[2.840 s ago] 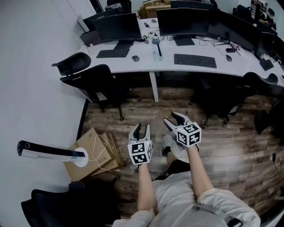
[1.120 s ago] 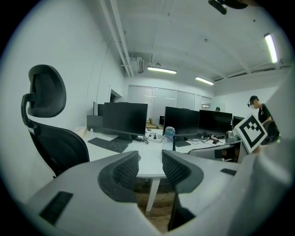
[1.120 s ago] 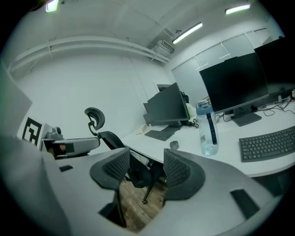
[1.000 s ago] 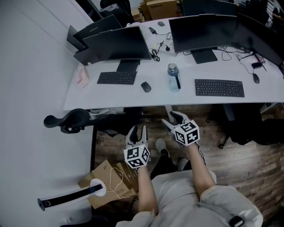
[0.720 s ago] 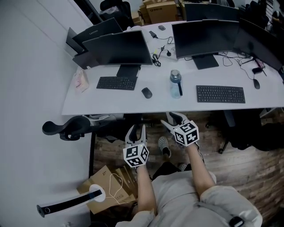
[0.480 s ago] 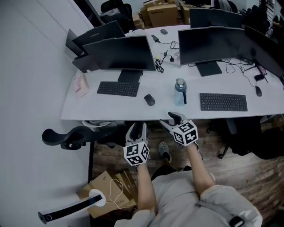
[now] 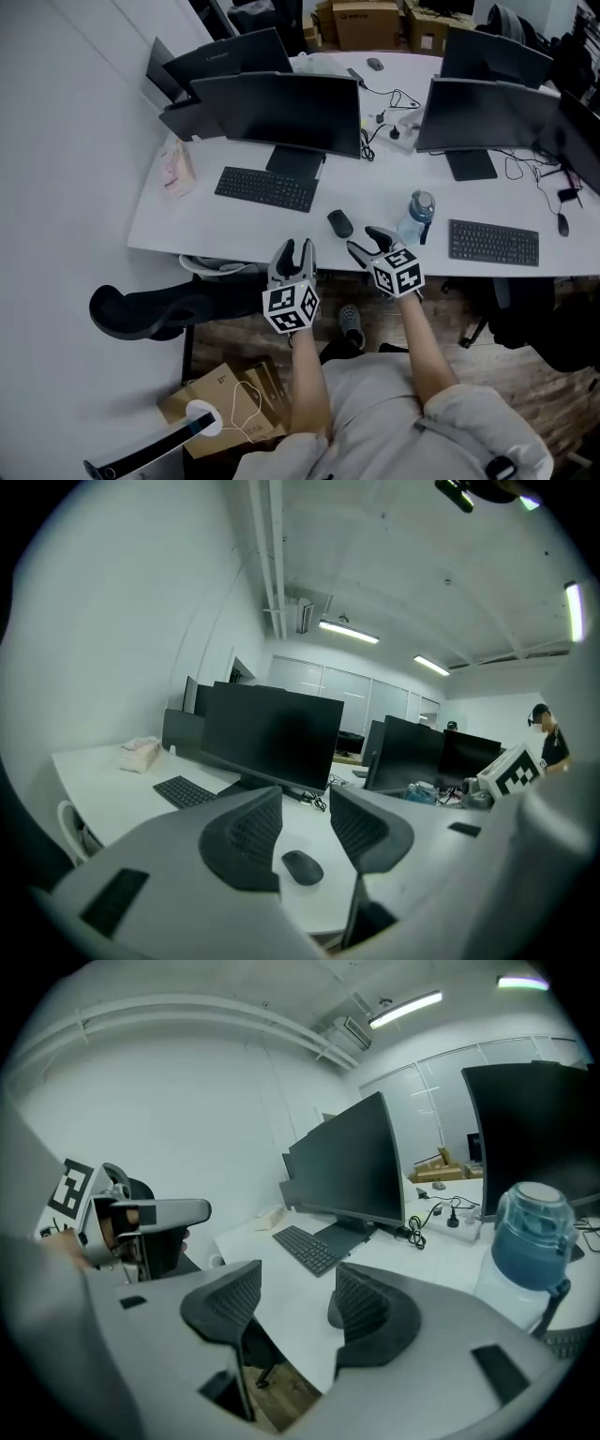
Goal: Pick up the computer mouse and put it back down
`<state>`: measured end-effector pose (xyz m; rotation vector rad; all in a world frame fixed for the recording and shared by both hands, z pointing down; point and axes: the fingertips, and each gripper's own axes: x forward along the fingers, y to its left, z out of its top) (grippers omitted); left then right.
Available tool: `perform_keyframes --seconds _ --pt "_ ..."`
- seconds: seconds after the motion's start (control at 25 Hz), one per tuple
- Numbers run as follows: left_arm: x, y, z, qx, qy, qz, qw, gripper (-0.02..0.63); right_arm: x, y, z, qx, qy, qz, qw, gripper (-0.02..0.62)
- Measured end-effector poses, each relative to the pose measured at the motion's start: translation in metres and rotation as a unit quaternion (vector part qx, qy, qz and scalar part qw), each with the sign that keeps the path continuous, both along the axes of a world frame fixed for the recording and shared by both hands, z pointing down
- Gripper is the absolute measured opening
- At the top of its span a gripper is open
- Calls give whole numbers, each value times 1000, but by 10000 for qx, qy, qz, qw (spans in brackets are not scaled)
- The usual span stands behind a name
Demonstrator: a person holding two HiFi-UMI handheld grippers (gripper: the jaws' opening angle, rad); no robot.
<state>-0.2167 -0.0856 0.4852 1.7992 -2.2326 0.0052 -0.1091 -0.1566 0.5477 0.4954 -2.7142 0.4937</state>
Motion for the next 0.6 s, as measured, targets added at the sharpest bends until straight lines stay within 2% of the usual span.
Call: perform_keyframes --seconds 0.28,0.6 --pt "-42 -57 1 72 159 195 9997 166 -38 -49 2 123 239 100 9996 256" --pt "-84 -101 14 9 284 320 9991 166 -84 -93 4 89 227 155 9996 259"
